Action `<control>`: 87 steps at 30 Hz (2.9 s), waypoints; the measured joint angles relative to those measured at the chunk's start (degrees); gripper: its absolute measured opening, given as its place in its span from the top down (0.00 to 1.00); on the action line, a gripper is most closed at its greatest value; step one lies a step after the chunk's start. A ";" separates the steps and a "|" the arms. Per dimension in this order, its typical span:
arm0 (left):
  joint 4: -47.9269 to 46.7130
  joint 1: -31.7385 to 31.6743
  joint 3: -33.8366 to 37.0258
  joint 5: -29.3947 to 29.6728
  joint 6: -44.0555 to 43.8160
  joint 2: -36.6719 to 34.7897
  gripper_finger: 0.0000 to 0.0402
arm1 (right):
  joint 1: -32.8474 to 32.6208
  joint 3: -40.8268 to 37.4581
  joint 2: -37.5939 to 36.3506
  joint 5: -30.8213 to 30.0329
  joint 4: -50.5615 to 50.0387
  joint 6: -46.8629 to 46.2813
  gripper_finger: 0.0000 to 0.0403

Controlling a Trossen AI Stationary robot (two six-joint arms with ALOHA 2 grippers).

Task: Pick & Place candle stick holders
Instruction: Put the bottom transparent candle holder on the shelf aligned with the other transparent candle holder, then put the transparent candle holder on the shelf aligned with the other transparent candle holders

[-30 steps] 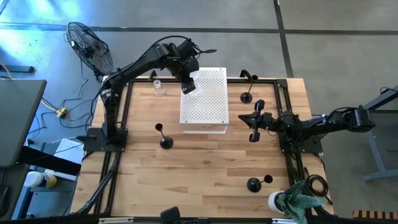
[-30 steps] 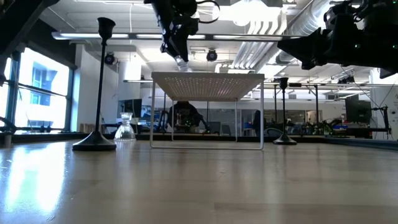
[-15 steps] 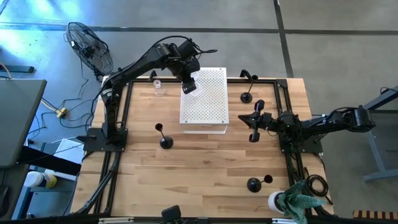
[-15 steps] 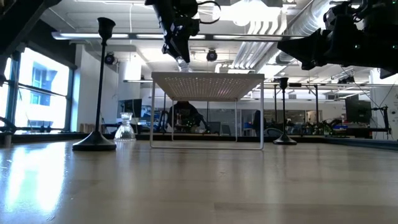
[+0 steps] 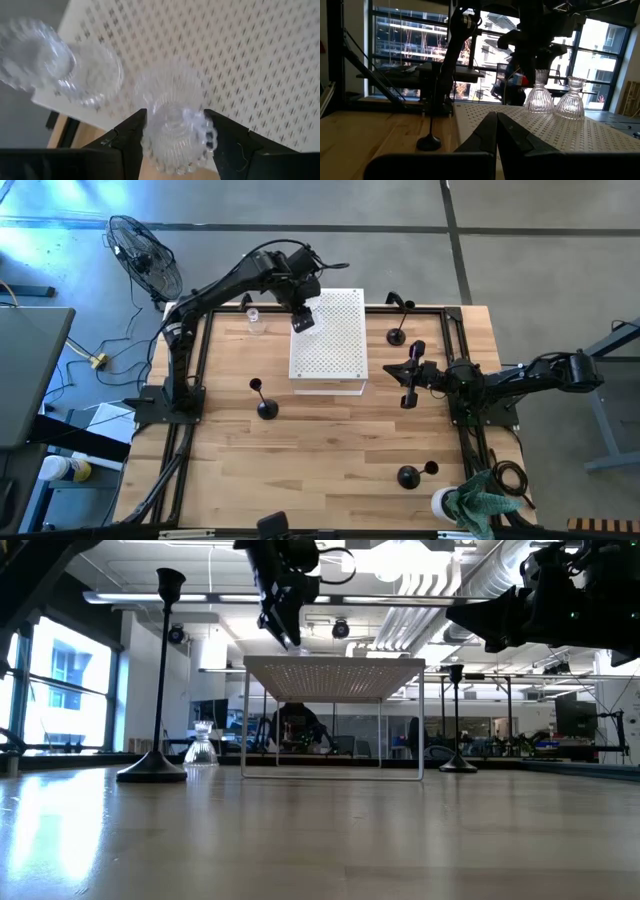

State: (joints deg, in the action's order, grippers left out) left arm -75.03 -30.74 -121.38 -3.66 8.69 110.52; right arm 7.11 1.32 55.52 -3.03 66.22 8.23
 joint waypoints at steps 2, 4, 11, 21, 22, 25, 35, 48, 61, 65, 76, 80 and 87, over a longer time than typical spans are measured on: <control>-0.05 0.00 0.06 -0.01 -0.15 0.02 0.55 | 0.00 0.00 -0.01 0.00 0.00 0.01 1.00; -0.18 0.00 0.06 0.24 -0.15 0.00 0.57 | 0.00 0.00 -0.01 0.00 -0.02 0.40 1.00; 1.43 0.00 0.04 0.97 -0.11 -0.02 0.57 | -0.02 0.00 -0.01 0.02 -0.02 0.42 1.00; 1.61 0.00 0.00 -1.22 -0.15 -0.07 0.56 | -0.02 0.00 -0.01 0.01 -0.17 0.42 1.00; 1.38 0.00 0.00 -1.67 -0.18 -0.07 0.56 | -0.02 0.00 -0.01 0.00 -0.17 0.42 1.00; 1.40 0.00 0.00 -1.84 -0.18 -0.09 0.56 | -0.02 0.00 -0.01 0.01 -0.17 0.42 1.00; 1.54 0.07 0.00 -3.56 -1.68 -0.09 0.56 | -0.02 0.00 -0.01 0.00 -0.17 0.39 1.00; 1.75 0.15 -0.10 -3.27 -2.91 -0.12 0.47 | -0.04 0.00 -0.01 0.01 -0.15 0.39 1.00; 1.58 0.04 -0.11 -0.63 -1.14 -2.84 0.34 | -0.04 0.00 0.00 0.02 -0.15 0.39 1.00; 1.41 0.02 -0.11 0.79 -0.84 -5.40 0.34 | -0.03 0.00 -0.01 0.02 -0.17 0.39 1.00; -3.81 0.11 -0.11 4.60 -1.36 -12.63 0.56 | -0.04 0.00 -0.01 0.02 -0.44 0.39 1.00; -4.12 0.87 2.75 4.98 -1.64 -15.45 0.74 | -0.04 0.00 0.01 0.02 -0.98 0.39 1.00; 8.73 2.16 20.53 4.24 -1.64 -25.25 0.98 | -0.04 0.00 0.01 0.02 -1.43 -0.46 1.00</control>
State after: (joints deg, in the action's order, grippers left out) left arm -66.30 -28.58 -100.85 0.58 7.05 85.27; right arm 7.07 1.32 55.53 -3.01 64.78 7.77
